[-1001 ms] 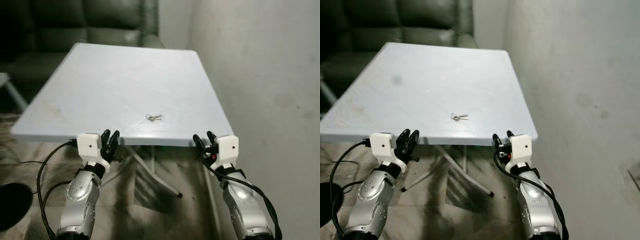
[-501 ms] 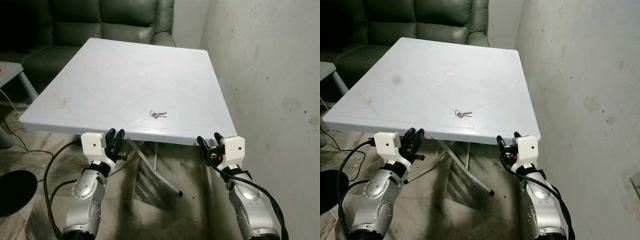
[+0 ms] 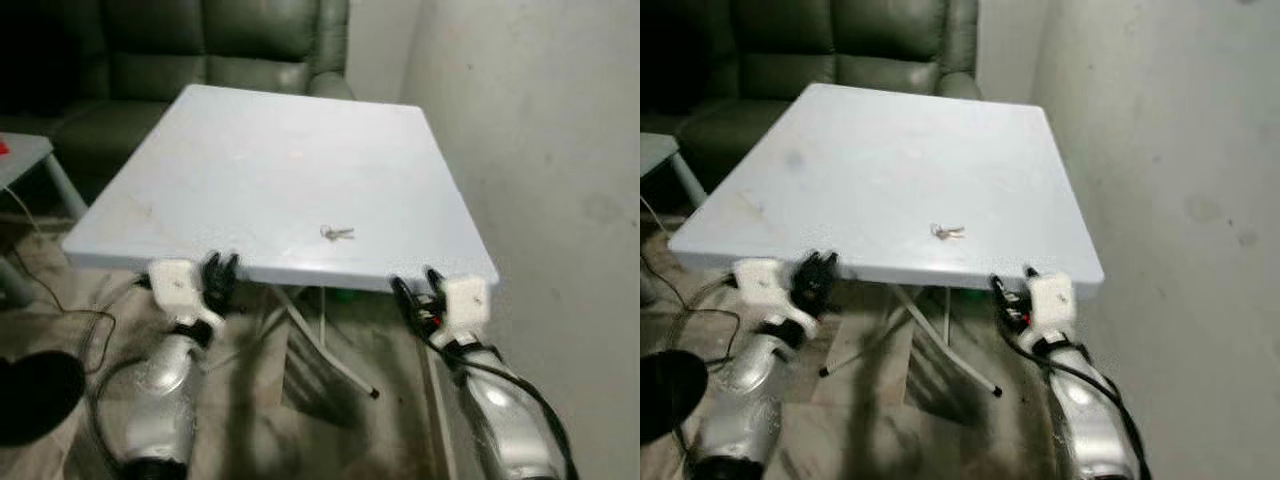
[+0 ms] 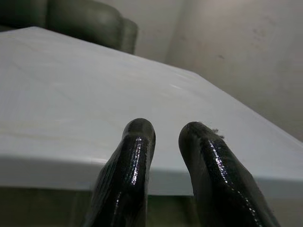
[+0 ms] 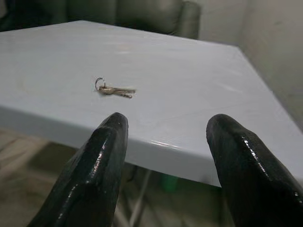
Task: Hang keys on a hook
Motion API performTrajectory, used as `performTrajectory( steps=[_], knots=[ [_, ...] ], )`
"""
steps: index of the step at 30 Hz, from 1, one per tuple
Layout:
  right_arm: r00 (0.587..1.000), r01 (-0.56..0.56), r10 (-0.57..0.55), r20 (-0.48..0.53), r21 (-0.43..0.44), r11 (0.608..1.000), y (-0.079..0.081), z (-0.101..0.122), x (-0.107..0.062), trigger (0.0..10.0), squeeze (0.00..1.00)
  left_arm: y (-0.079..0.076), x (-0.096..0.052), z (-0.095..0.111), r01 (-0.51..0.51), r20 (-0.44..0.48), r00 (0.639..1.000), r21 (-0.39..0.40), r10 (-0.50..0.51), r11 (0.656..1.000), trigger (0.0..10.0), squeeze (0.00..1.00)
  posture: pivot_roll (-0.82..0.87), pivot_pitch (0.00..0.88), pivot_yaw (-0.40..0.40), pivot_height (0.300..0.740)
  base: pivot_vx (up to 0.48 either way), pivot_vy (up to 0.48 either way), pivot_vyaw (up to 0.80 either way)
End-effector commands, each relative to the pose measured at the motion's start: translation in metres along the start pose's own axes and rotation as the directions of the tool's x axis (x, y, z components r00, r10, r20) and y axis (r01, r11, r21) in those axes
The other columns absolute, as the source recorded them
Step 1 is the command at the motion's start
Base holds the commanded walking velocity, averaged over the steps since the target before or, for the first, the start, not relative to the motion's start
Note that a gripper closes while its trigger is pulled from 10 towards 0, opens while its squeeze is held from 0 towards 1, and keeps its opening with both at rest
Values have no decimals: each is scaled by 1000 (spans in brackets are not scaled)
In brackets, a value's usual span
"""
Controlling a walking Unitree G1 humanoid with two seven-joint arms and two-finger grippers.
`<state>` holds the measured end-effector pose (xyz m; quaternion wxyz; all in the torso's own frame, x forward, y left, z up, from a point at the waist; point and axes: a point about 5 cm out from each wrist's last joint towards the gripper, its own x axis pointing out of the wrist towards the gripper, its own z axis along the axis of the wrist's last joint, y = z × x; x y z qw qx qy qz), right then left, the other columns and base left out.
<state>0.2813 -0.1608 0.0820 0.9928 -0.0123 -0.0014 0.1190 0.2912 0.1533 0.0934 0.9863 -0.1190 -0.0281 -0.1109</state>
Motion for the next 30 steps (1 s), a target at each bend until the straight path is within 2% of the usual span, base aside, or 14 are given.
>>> performTrajectory(
  steps=[1, 6, 9, 11, 22, 30],
  knots=[
    [1000, -11, 11, 20, 9, 1000, 6, 6, 4, 10000, 0, 7, 0, 7, -21, 14, 1000, 7, 21, 1000, 10000, 0, -33, 0, -80, 740, 0, 461, 0],
    [1000, -12, 11, 17, 8, 1000, 6, 6, 5, 10000, 0, 8, 0, 7, -25, 12, 1000, 8, 25, 1000, 10000, 0, -33, 0, -80, 740, 0, 452, 0],
    [1000, -12, 12, 14, 10, 1000, 6, 5, 5, 10000, 0, 8, 0, 6, -41, -5, 999, 37, 41, 998, 10000, 0, -27, 0, -81, 740, 0, 0, 0],
    [1000, -10, 10, 8, 9, 1000, 7, 5, 5, 10000, 0, 8, 0, 2, -47, -45, 998, 18, 48, 999, 10000, 0, -27, 0, -82, 740, 0, 0, 0],
    [1000, -7, 7, 4, 6, 1000, 6, 5, 7, 10000, 0, 7, 1, 4, -31, -42, 999, 9, 31, 999, 10000, 0, -24, 0, -87, 740, 0, 0, 0],
    [1000, -10, 10, 8, 4, 1000, 8, 7, 8, 10000, 0, 5, 3, 4, -23, -42, 999, 3, 24, 1000, 10000, 0, -28, 0, -84, 740, 281, 0, 0]
  ],
)
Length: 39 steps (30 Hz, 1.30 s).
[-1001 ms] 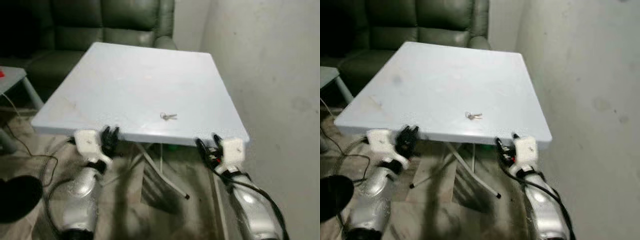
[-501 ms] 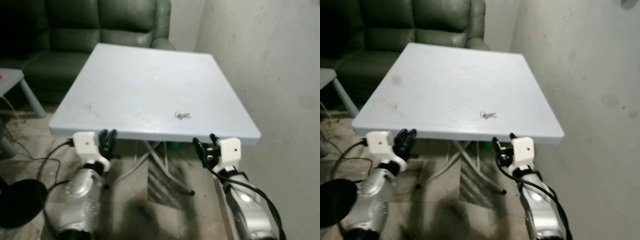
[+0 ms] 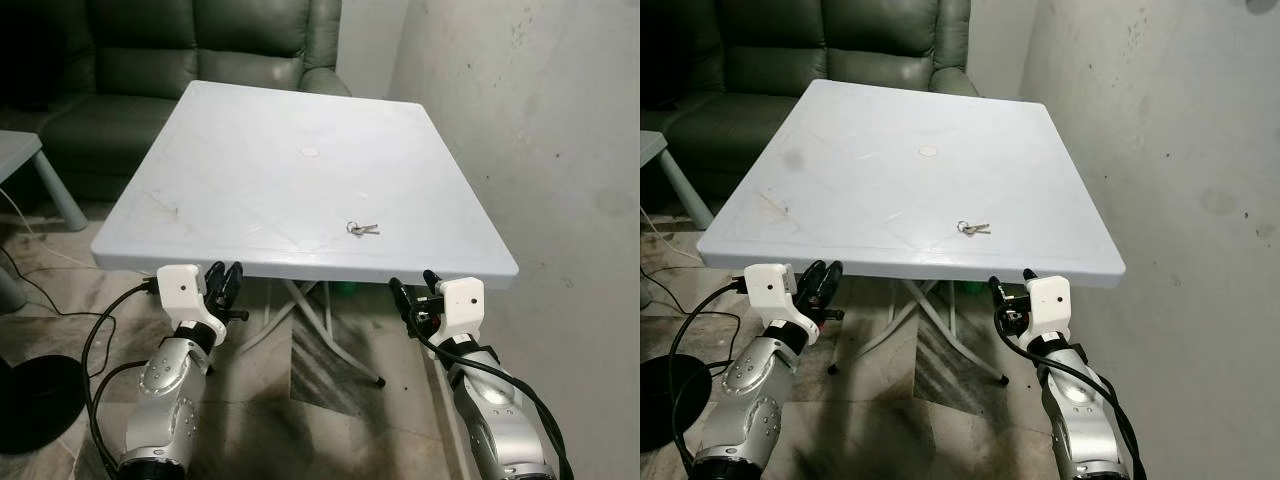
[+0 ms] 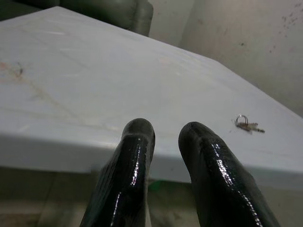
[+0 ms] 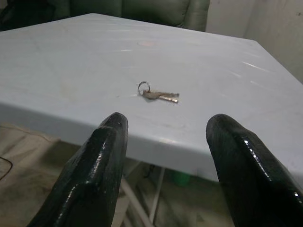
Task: Hang keys on a hook
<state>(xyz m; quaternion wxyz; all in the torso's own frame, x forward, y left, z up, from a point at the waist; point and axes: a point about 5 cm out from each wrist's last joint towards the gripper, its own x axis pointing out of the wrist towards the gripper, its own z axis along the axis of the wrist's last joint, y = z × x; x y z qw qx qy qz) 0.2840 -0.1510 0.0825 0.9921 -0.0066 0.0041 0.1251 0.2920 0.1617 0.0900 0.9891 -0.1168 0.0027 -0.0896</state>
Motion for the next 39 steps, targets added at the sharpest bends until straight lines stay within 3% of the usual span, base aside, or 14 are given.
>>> performTrajectory(
  steps=[1, 27, 31, 39],
  knots=[
    [1000, 3, -3, 17, -9, 1000, -1, 6, 3, 10000, 0, -4, 3, 6, 26, 15, 1000, 4, -26, 1000, 10000, 0, -28, 0, -84, 740, 281, 0, 0],
    [1000, -6, 6, 27, -7, 1000, -1, 8, 6, 10000, 0, -9, 9, 7, 42, 14, 999, -3, -42, 999, 10000, 0, -31, 3, -80, 740, 306, 0, 0],
    [999, -42, 43, 26, -51, 998, 2, 10, 7, 10000, 0, -10, 9, 7, 41, 14, 999, -4, -41, 999, 10000, 0, -30, 0, -82, 740, 318, 0, 0],
    [998, -52, 53, 19, -65, 997, 2, 9, 7, 10000, 0, -10, 7, 7, 41, 15, 999, -4, -41, 999, 10000, 0, -29, 3, -86, 740, 323, 0, 800]
  ],
)
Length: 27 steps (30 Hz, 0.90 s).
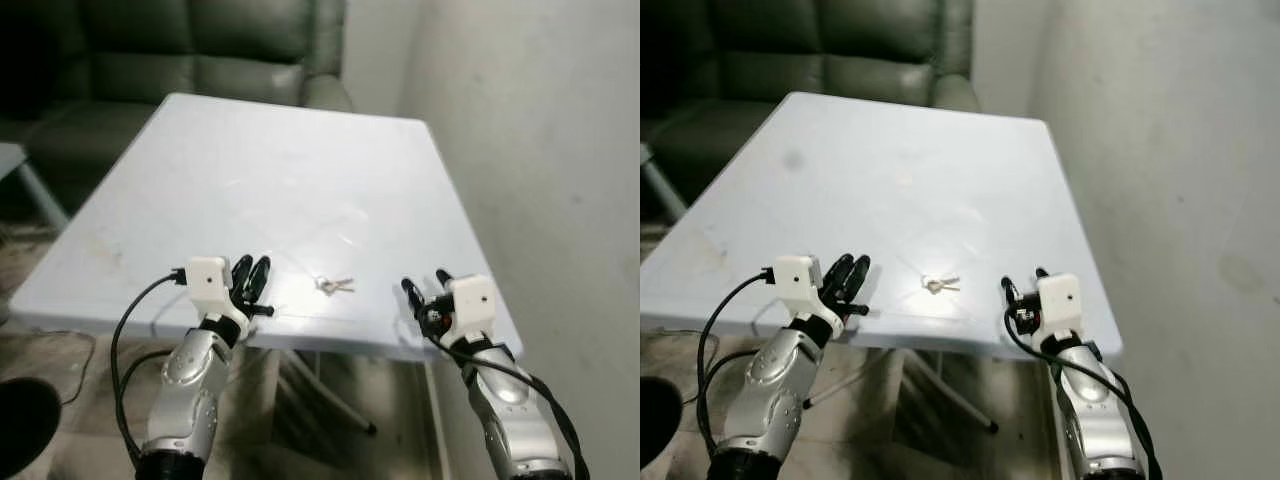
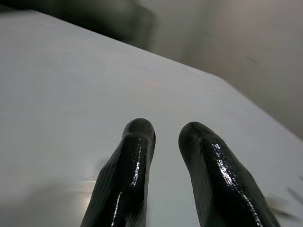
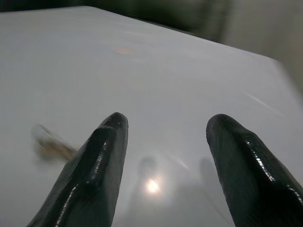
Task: Hang keys on a hook
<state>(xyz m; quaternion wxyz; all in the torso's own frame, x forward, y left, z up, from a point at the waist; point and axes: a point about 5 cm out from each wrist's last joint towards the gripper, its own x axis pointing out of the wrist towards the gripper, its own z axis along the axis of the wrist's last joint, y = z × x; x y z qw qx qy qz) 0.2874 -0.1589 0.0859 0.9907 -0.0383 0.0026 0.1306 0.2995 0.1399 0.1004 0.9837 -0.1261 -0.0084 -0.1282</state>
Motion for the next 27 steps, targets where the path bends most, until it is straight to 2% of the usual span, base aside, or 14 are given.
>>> performTrajectory(
  steps=[1, 4, 7, 13, 15, 17, 21, 27],
  knots=[
    [999, -40, 39, 26, 16, 999, 11, 6, 6, 10000, 0, 12, -5, 2, -39, -2, 999, 17, 39, 999, 10000, 0, -29, 3, -86, 740, 322, 0, 800],
    [999, -43, 43, 33, 5, 999, 11, 7, 5, 10000, 0, 11, -5, 1, -46, -6, 999, 27, 46, 999, 10000, 0, -29, 5, -85, 740, 195, 0, 800],
    [998, -45, 42, 42, 56, 997, 11, 7, 5, 10000, 0, 8, -5, 1, -44, 1, 999, 45, 44, 998, 10000, 0, -27, 6, -88, 740, 0, 0, 0],
    [996, -80, 79, 49, 24, 996, 13, 9, 6, 10000, 0, 7, -6, 0, -36, 3, 999, 41, 36, 998, 10000, 0, -27, 1, -91, 740, 0, 0, 0],
    [993, -110, 110, 49, -1, 994, 14, 10, 8, 10000, 0, 6, -6, 0, -31, 0, 1000, 53, 32, 998, 10000, 0, -26, 0, -92, 740, 0, 0, 0],
    [987, -150, 153, 38, -72, 986, 13, 12, 11, 10000, 0, 4, -6, -1, -20, -4, 1000, 60, 20, 998, 10000, 0, -26, 0, -92, 740, 0, 0, 0],
    [978, -204, 209, 21, -148, 968, 9, 15, 15, 10000, 0, -2, -8, -5, 9, -11, 1000, 77, -8, 997, 10000, 0, -26, 11, -97, 740, 0, 0, 0],
    [963, -264, 271, 1, -218, 940, 7, 19, 21, 10000, 0, -12, -14, -8, 62, -19, 998, 87, -61, 994, 10000, 0, -18, 38, -106, 740, 0, 0, 0]
  ],
)
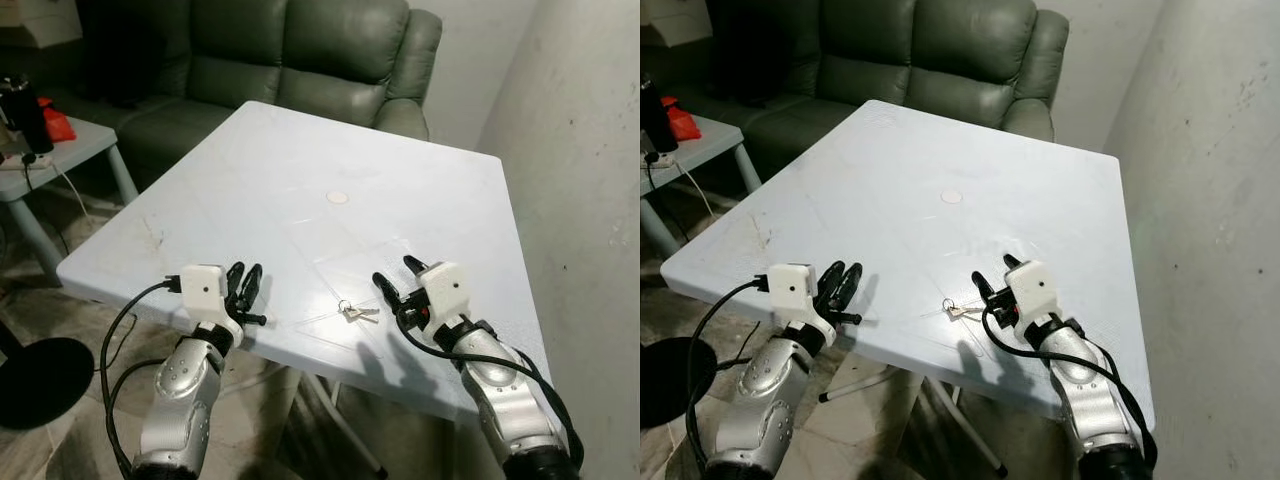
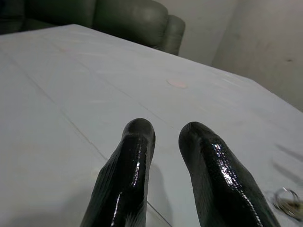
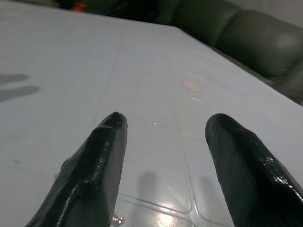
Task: Hang keys on a hook
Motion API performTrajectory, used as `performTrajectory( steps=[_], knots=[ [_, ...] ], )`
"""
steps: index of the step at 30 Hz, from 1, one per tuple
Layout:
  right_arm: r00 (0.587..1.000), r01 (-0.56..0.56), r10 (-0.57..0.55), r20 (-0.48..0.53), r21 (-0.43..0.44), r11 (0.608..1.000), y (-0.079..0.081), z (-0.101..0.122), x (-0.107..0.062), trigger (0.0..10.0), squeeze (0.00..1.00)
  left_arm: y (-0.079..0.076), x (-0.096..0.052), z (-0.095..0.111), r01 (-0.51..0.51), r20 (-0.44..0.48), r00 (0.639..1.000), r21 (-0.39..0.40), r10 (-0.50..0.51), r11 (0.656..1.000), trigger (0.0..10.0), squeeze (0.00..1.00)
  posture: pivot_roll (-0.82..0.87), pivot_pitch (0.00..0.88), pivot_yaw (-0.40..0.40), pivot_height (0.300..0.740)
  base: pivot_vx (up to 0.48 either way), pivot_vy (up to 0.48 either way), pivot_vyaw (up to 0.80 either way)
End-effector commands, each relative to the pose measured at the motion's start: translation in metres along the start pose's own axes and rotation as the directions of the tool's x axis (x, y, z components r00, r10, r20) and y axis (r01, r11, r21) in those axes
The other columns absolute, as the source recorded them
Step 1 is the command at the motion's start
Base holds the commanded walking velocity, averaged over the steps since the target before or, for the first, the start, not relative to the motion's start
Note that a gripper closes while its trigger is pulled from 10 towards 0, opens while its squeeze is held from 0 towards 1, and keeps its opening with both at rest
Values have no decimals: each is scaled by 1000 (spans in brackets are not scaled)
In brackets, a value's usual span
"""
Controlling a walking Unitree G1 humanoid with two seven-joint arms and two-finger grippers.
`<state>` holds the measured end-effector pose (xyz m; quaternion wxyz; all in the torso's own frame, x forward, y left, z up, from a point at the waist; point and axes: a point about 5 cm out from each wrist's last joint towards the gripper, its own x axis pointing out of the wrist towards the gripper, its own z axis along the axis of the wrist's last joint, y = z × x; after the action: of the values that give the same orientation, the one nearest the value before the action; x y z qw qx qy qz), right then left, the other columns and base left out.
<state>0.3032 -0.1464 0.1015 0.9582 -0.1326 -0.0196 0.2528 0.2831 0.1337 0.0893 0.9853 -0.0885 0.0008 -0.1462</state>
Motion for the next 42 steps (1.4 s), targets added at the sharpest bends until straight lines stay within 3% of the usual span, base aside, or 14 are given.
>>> performTrajectory(
  steps=[1, 9, 18, 26, 42],
  knots=[
    [1000, -27, 27, 2, -23, 999, -1, 2, 3, 10000, 0, -5, 1, 4, 28, 15, 999, 17, -29, 999, 10000, 0, -18, 38, -106, 740, 0, 0, 0],
    [992, -127, 126, -9, -33, 991, 6, 3, 7, 10000, 0, -16, -9, 5, 63, 7, 998, 19, -63, 998, 10000, 0, 5, 102, -124, 740, 0, 0, 0],
    [941, -333, 336, -45, 68, 940, 19, -2, 0, 10000, 0, -38, -28, -2, 110, -31, 993, -8, -111, 994, 10000, 0, 18, 160, -136, 740, 0, 0, 0],
    [925, -373, 379, -43, 106, 922, 19, -3, -6, 10000, 0, -57, -32, -2, 196, -53, 979, -3, -195, 981, 10000, 0, 11, 170, -134, 740, 0, 0, 0],
    [915, -390, 401, -51, 149, 909, 18, -3, -11, 10000, 0, -66, -37, 1, 223, -67, 972, -18, -224, 975, 10000, 0, 8, 179, -131, 740, 0, 0, 0]
  ],
)
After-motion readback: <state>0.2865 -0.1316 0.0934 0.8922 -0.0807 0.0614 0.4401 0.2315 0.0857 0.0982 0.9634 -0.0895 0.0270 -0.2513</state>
